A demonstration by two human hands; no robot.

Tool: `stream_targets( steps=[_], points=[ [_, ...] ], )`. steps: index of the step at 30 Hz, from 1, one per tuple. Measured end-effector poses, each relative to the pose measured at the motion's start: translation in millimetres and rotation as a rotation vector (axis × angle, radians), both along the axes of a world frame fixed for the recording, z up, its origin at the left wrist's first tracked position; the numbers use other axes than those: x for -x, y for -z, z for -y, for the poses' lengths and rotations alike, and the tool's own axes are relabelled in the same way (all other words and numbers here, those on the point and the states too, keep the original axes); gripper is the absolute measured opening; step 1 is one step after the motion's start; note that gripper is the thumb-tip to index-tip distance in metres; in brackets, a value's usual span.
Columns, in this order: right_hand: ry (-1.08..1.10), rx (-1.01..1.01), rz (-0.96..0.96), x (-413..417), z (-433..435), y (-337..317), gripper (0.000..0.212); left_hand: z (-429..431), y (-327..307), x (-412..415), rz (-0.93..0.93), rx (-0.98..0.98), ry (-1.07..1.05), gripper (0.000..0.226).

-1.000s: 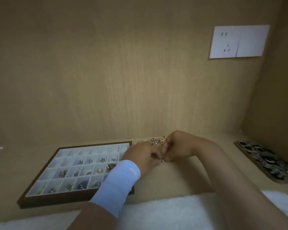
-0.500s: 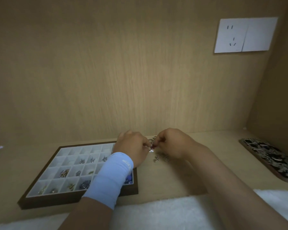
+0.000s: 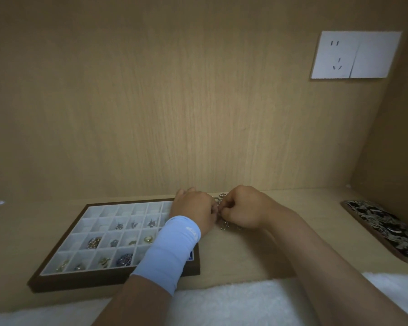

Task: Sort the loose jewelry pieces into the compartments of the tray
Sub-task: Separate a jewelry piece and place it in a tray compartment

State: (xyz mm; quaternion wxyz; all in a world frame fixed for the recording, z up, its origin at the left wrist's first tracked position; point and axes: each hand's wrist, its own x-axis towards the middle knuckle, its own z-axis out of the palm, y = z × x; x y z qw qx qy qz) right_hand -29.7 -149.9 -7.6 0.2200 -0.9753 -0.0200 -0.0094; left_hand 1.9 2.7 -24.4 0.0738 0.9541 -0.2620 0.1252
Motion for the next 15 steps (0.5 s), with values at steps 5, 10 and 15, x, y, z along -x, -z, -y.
stream_targets(
  steps=[5,10,15],
  points=[
    [-0.009,0.043,0.037,-0.6,-1.6,1.4,0.012,-0.1,1.2,0.1,-0.008,-0.004,0.003,0.024],
    [0.034,0.039,0.113,-3.9,1.6,3.9,0.009,-3.9,0.7,1.9,-0.054,0.123,0.022,0.019],
    [-0.008,-0.371,0.220,-4.2,-0.8,-2.1,0.013,-17.4,-12.0,2.4,-0.333,0.628,-0.008,0.023]
  ],
)
